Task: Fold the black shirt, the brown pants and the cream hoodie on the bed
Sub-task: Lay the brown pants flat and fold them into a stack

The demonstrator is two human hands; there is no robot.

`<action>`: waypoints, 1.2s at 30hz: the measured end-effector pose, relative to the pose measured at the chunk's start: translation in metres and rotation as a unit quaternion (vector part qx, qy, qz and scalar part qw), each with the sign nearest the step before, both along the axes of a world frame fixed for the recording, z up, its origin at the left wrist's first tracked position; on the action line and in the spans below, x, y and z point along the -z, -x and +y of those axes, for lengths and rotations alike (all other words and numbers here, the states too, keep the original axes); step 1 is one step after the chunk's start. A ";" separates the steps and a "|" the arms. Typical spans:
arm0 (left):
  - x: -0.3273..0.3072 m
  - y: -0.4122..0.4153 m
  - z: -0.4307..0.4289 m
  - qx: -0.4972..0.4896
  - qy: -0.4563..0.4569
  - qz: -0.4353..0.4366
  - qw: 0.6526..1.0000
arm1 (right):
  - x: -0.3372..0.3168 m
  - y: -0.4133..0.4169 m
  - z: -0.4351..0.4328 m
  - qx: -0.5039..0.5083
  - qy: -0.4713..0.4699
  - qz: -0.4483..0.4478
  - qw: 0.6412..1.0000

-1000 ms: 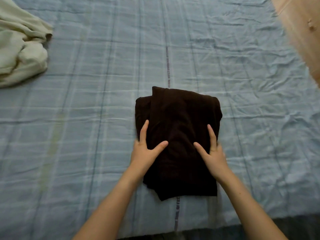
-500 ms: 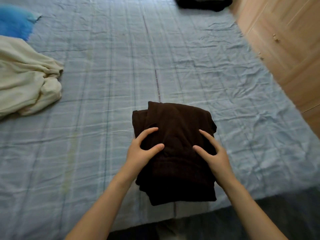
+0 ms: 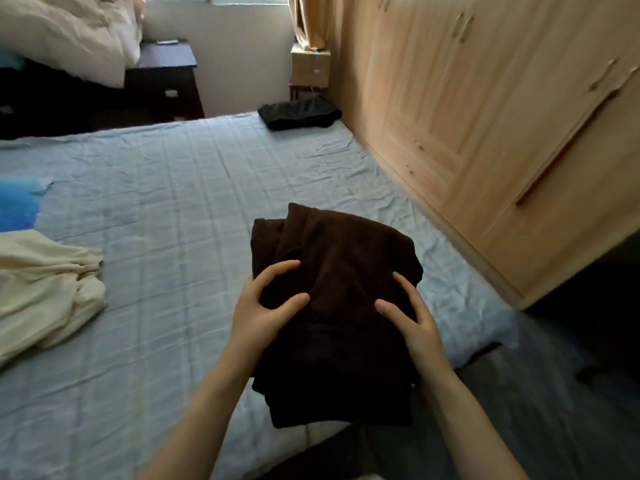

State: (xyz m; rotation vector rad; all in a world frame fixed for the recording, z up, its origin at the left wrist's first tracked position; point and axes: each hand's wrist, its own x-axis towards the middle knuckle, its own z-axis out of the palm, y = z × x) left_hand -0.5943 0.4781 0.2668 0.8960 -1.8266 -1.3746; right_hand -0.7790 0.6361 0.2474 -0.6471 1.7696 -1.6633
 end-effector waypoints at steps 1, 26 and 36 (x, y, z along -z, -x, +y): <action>-0.005 0.013 0.005 0.012 0.003 0.003 1.000 | -0.007 0.008 0.009 0.011 -0.001 0.001 1.000; -0.018 0.533 0.217 0.508 -0.030 0.052 0.859 | -0.053 0.293 0.289 0.526 0.002 0.062 0.848; -0.035 0.713 0.225 0.541 -0.047 0.056 0.838 | -0.067 0.454 0.288 0.535 0.035 0.077 0.841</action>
